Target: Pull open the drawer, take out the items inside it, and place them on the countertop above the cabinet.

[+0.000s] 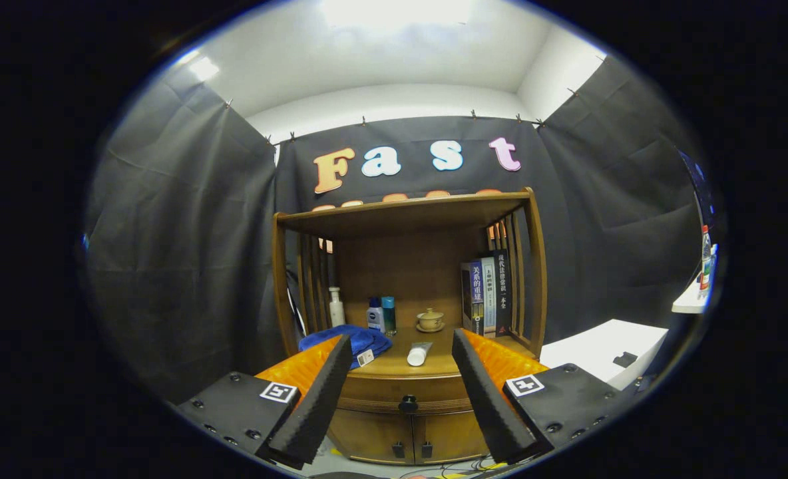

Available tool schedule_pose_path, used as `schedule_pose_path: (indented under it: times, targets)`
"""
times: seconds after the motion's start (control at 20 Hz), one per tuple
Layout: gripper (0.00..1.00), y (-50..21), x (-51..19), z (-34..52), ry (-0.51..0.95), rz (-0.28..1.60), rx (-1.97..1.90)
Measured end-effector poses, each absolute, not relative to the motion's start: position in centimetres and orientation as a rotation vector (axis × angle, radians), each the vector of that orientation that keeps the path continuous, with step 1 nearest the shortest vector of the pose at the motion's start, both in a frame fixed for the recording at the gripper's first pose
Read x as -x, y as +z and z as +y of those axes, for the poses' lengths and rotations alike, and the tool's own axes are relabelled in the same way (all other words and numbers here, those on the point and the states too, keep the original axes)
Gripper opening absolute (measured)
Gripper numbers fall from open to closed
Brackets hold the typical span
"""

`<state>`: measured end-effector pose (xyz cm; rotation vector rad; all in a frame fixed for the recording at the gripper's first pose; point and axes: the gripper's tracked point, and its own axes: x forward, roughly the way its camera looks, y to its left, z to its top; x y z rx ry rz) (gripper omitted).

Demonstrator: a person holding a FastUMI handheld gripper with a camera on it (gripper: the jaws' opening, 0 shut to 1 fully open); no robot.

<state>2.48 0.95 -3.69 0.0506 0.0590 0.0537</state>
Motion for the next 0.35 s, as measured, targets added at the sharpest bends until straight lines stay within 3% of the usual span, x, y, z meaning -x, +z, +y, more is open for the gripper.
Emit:
schedule_pose_path:
  times: [0.35]
  targets:
    - [0.98, -4.28, -2.82, 0.48, 0.042, 0.07, -0.075]
